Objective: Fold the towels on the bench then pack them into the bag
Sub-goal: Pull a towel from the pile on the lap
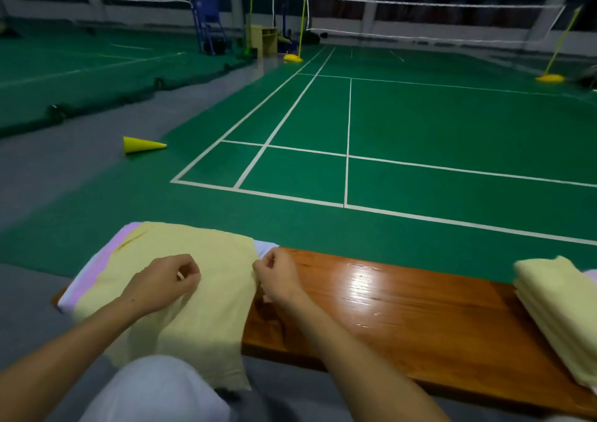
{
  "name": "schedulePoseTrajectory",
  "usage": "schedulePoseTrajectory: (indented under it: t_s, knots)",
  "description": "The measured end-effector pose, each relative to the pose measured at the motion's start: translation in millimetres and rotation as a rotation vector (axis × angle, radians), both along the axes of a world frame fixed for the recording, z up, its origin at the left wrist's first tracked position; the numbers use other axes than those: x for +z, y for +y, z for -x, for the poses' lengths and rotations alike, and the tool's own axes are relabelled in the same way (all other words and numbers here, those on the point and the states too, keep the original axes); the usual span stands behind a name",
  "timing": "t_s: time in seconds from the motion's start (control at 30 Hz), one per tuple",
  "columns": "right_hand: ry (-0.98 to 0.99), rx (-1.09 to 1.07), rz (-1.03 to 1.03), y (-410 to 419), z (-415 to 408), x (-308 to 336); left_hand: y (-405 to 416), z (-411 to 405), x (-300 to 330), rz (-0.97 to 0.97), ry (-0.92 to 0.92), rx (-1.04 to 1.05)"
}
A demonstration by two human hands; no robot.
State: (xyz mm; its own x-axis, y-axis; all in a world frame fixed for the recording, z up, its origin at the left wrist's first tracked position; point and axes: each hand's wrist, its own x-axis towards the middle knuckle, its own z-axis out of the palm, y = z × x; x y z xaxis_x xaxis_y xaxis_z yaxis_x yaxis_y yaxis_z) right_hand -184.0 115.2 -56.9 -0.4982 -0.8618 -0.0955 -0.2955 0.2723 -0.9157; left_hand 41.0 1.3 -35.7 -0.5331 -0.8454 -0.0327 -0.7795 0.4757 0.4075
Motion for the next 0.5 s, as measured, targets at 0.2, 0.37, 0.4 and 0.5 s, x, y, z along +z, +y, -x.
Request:
schedulePoseTrajectory:
  t_s: [0.2, 0.37, 0.4, 0.5]
  knots:
    - [0.014, -0.267, 0.246, 64, 70, 43, 6, 10, 11, -0.011, -0.074, 0.072]
    - [0.085, -0.447, 0.226, 140, 163, 49, 53, 91, 11, -0.023, -0.114, -0.130]
    - [0.095, -0.478, 0.208, 157, 180, 47, 66, 112, 8, -0.027, -0.134, -0.196]
    - [0.135, -0.564, 0.131, 206, 222, 36, 99, 170, -15, 0.049, -0.216, -0.371]
